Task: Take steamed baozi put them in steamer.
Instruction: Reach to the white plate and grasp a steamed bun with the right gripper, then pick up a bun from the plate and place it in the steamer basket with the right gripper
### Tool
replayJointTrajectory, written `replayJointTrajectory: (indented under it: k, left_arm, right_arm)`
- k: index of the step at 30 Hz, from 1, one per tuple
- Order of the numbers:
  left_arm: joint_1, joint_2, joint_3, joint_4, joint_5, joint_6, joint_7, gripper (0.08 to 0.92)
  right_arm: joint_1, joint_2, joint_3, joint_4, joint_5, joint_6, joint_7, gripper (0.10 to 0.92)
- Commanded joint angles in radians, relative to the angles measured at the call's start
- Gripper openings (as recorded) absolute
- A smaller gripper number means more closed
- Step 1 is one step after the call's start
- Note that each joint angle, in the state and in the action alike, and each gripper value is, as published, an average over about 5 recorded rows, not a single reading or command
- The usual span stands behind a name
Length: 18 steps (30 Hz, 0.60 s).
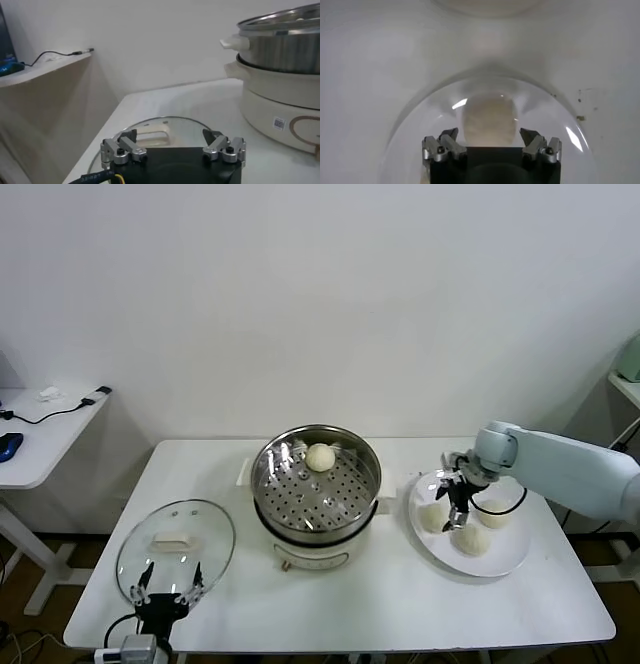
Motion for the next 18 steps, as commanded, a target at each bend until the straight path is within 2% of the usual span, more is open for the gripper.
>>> replayJointTrajectory:
  k: [1, 10, 18]
  left_arm:
    - [0.001, 0.002, -0.002, 0.000, 0.000, -0.002, -0.001, 0.823]
    - [0.005, -0.002, -0.001, -0.013, 0.000, -0.001, -0.002, 0.823]
    - [0.005, -0.003, 0.011, -0.022, 0.003, -0.001, -0.002, 0.823]
  right_arm:
    - [-0.044, 0.020, 0.030, -0.040, -0.026, -0.010, 0.014, 0.798]
    - [0.040, -0.012, 0.021, 0.024, -0.033, 0.002, -0.024, 0.626]
    - [0.374, -0.061, -0.066, 0.105, 0.058, 0.064, -0.148, 0.611]
